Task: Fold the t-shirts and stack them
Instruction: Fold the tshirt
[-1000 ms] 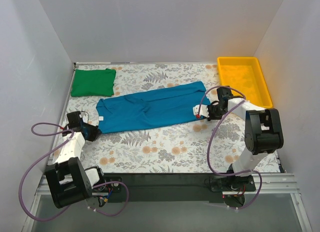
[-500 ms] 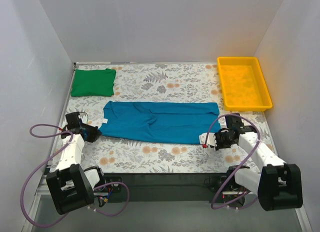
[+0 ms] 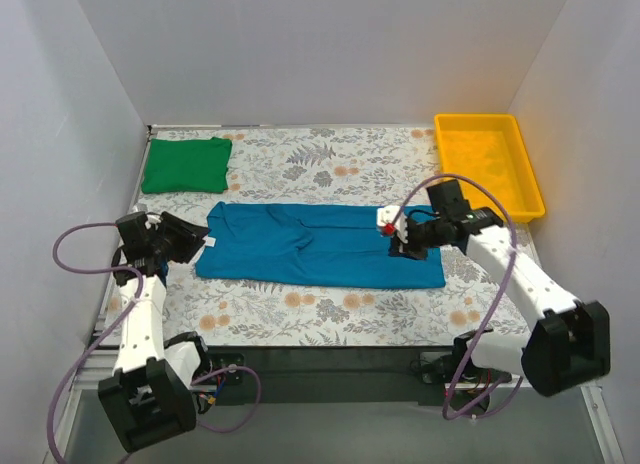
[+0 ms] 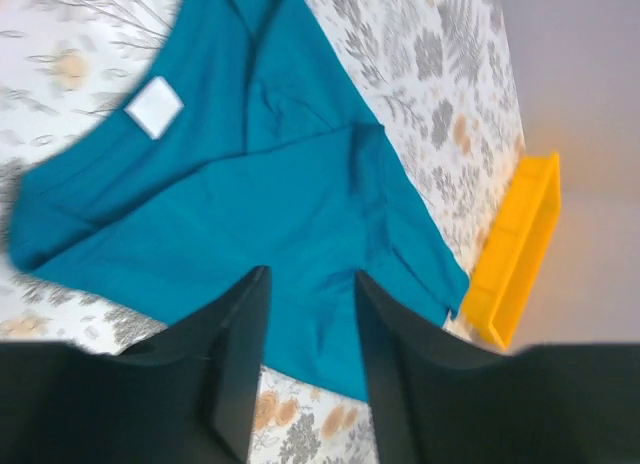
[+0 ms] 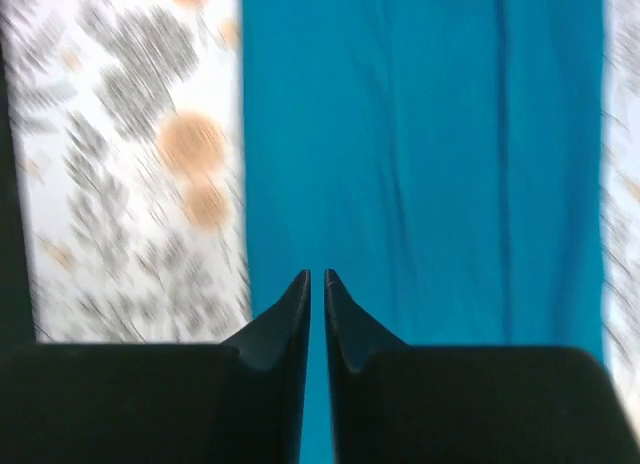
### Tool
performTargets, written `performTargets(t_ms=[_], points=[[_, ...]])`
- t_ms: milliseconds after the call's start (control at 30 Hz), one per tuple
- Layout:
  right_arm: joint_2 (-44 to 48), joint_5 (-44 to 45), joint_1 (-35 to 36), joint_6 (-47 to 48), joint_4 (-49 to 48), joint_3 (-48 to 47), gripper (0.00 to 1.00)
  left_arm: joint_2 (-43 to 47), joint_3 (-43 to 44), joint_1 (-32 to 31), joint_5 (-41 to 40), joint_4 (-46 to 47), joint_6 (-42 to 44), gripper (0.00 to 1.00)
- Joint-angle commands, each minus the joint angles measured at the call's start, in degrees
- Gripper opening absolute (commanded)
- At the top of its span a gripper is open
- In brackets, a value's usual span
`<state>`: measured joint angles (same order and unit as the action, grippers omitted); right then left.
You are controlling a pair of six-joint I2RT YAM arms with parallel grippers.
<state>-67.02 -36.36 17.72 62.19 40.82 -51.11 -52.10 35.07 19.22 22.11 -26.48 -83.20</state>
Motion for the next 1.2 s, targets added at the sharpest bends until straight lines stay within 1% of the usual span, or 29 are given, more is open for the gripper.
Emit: performTargets(t_ms=[0, 33, 67, 100, 133, 167, 200, 233, 267, 300, 333, 367, 400, 467, 600, 767, 1167], points=[[-11.84, -8.28, 8.64, -17.61, -4.25, -7.82, 0.13, -10.01, -0.18, -1.90, 16.27, 10.03, 1.55, 0.35], [-15.12, -8.90, 10.13, -20.16, -6.00, -10.39, 0.11, -12.74, 2.17, -4.95, 17.26, 10.22, 2.33, 0.31], [-18.37, -8.90, 12.58, -24.62, -6.36, -13.20, 0.08, -16.77, 3.59, -6.81, 17.35, 10.74, 2.86, 0.25], [-25.28, -8.38, 13.74, -27.36, -6.28, -20.45, 0.07, -18.64, 4.99, -8.66, 16.40, 10.75, 4.43, 0.21], [-28.74, -7.16, 14.71, -30.26, -6.36, -23.91, 0.08, -20.05, 7.36, -11.46, 15.95, 10.83, 4.97, 0.17], [-32.00, -6.36, 15.93, -35.68, -6.10, -27.95, 0.11, -22.59, 8.43, -12.53, 15.77, 10.84, 6.28, 0.12], [-37.86, -6.88, 16.38, -37.91, -6.10, -33.99, 0.14, -23.57, 9.22, -13.67, 15.77, 10.84, 6.82, 0.08], [-40.44, -7.41, 16.65, -40.02, -6.28, -37.27, 0.17, -24.36, 10.01, -13.86, 15.60, 10.92, 7.26, 0.05], [-42.81, -7.58, 17.26, -42.83, -6.71, -40.44, 0.23, -24.80, 9.93, -13.95, 15.51, 11.36, 7.96, 0.03], [-47.45, -7.41, 17.70, -46.60, -6.89, -43.34, 0.25, -24.72, 9.67, -14.04, 15.07, 11.36, 8.66, 0.02], [-49.67, -6.71, 18.05, -48.64, -6.89, -49.55, 0.28, -24.63, 9.23, -14.12, 14.37, 11.36, 8.93, 0.02], [-51.78, -6.27, 18.49, -49.88, -7.07, -52.05, 0.33, -24.37, 8.36, -14.04, 13.67, 11.54, 9.28, 0.02], [-55.55, -5.75, 18.76, -53.20, -7.50, -54.68, 0.35, -24.28, 7.83, -14.04, 13.66, 11.63, 9.54, 0.02], [-60.39, -4.35, 19.72, -54.89, -7.68, -60.82, 0.36, -23.93, 6.25, -14.04, 13.66, 12.15, 9.81, 0.01], [-65.67, 1.62, 21.92, -59.28, -9.43, -66.04, 0.37, -22.88, 5.19, -14.04, 12.79, 12.33, 10.69, 0.01], [-70.16, 6.90, 22.98, -60.00, -11.46, -70.26, 0.37, -21.38, 4.39, -14.04, 11.73, 11.98, 11.22, 0.01], [-73.95, 11.22, 23.42, -58.59, -12.60, -74.22, 0.40, -20.94, 2.37, -14.04, 11.03, 11.89, 11.66, 0.01]])
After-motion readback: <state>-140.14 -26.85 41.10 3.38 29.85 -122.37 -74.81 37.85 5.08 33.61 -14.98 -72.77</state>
